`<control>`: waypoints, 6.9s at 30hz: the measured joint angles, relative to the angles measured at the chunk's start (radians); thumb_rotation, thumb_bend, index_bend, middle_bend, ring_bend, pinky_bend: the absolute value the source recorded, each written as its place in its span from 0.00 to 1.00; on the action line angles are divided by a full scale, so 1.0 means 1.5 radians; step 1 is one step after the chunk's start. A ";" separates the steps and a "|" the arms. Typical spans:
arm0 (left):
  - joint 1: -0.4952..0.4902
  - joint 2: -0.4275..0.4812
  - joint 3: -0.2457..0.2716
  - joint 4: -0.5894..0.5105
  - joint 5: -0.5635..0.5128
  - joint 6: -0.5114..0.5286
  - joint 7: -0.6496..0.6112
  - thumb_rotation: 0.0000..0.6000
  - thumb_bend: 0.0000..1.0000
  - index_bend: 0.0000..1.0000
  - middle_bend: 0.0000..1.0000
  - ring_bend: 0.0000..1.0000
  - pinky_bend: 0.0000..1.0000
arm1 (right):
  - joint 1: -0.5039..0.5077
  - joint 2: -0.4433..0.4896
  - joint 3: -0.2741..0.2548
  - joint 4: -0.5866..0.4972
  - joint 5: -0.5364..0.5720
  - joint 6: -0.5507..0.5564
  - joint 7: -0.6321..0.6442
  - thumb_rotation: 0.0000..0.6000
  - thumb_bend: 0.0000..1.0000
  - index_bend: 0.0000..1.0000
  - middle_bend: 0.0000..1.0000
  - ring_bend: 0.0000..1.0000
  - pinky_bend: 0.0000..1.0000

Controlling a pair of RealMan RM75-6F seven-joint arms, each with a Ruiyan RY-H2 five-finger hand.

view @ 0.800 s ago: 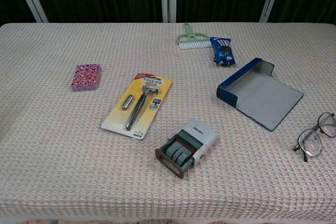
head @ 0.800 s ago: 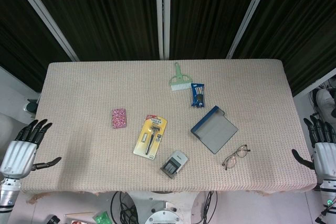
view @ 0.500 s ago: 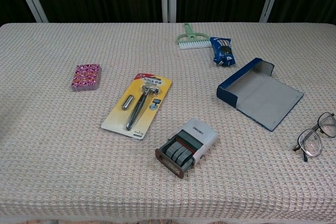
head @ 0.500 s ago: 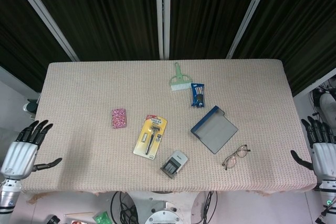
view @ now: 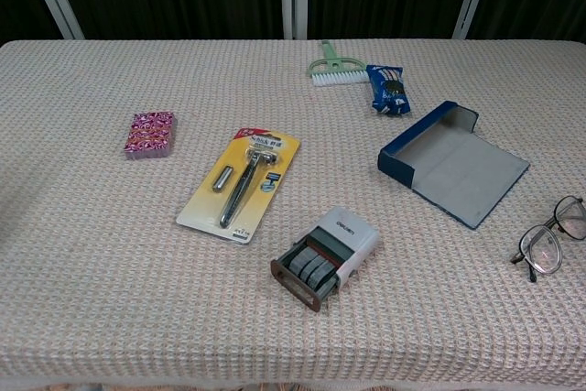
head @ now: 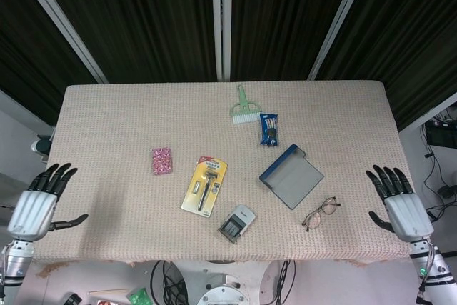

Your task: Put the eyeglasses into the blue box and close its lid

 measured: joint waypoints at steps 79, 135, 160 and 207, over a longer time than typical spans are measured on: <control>0.004 -0.006 0.002 0.023 -0.022 -0.015 -0.015 0.71 0.00 0.10 0.09 0.07 0.19 | 0.230 -0.062 -0.045 -0.064 0.068 -0.314 -0.198 1.00 0.42 0.64 0.00 0.00 0.00; 0.008 -0.002 0.003 0.049 -0.044 -0.033 -0.048 0.76 0.00 0.10 0.09 0.07 0.19 | 0.374 -0.219 0.063 0.092 0.191 -0.364 -0.197 1.00 0.37 0.33 0.00 0.00 0.00; 0.013 -0.010 0.007 0.054 -0.037 -0.029 -0.052 0.79 0.00 0.10 0.09 0.07 0.19 | 0.292 -0.122 -0.047 0.069 0.046 -0.226 -0.115 1.00 0.08 0.00 0.00 0.00 0.00; 0.014 -0.009 0.006 0.068 -0.040 -0.030 -0.066 0.80 0.00 0.10 0.09 0.07 0.19 | 0.284 -0.298 -0.030 0.285 0.008 -0.181 0.066 1.00 0.44 0.42 0.00 0.00 0.00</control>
